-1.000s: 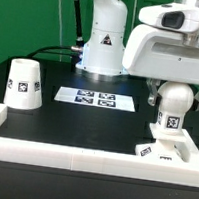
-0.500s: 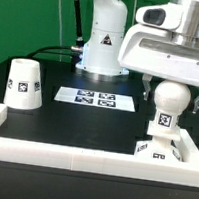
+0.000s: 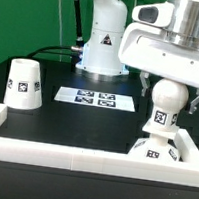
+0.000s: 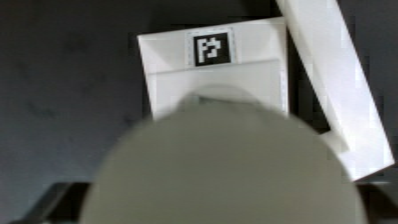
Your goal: Assemble lamp
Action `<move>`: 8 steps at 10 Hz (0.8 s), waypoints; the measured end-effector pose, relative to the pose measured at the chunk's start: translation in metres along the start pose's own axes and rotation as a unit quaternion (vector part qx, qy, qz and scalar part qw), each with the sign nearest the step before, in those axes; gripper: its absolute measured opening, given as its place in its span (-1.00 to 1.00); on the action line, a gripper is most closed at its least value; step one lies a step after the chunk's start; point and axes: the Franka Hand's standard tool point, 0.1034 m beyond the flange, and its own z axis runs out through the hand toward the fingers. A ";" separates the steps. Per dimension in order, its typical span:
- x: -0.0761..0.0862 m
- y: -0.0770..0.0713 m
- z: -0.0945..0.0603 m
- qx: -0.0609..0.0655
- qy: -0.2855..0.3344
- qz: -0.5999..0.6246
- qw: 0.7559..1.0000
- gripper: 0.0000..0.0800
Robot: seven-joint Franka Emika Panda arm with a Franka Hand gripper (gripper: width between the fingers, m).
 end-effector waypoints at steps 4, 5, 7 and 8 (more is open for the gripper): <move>-0.002 -0.003 -0.005 0.002 0.003 -0.014 1.000 0.75; -0.008 -0.003 -0.010 0.006 0.009 -0.027 1.000 0.75; -0.030 0.001 -0.022 0.014 0.023 -0.046 0.999 0.75; -0.042 0.010 -0.026 0.020 0.031 -0.061 0.997 0.75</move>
Offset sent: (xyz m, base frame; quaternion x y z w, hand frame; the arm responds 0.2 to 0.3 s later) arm -0.0097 0.0022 0.0155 -0.0118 -0.0006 -0.0366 0.9993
